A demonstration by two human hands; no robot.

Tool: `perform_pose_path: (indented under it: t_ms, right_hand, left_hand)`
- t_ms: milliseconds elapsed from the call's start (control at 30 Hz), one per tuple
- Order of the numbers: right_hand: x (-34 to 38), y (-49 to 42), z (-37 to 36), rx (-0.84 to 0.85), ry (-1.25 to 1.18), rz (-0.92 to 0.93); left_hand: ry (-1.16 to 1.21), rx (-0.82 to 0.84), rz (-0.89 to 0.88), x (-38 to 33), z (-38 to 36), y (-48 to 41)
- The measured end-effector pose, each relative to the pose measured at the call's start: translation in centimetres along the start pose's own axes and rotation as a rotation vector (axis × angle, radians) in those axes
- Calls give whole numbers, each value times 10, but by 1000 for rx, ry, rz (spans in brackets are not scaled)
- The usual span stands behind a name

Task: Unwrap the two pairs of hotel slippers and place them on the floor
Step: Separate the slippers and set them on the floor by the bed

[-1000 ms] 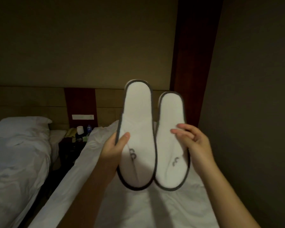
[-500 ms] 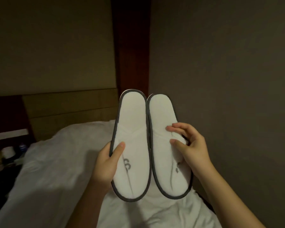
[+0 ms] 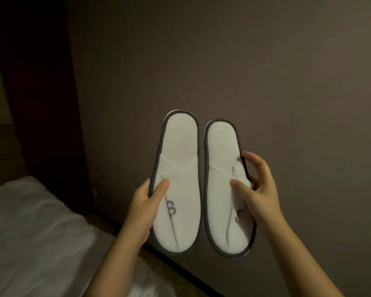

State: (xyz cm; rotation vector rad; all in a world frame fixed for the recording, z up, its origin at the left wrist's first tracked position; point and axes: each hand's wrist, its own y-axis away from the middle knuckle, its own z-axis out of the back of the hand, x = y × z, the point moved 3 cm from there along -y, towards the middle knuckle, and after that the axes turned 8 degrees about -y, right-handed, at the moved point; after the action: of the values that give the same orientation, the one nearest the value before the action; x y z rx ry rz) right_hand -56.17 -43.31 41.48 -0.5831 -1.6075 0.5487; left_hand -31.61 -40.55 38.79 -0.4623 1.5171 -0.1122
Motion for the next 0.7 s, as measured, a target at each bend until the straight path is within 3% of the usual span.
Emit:
perform_pose_path:
  t_ms: [133,300,700]
  right_hand:
    - [-25,-37,96,-39,39,-60]
    - [-74,-84,142,-33,-3,-161]
    - [-255,-223,76,82,-24,-268]
  left_hand:
    - [29,79,69,21,-103,-30]
    - [13,68,124,50,-158,-74]
    - [-68,-158,173,182,-135,-249]
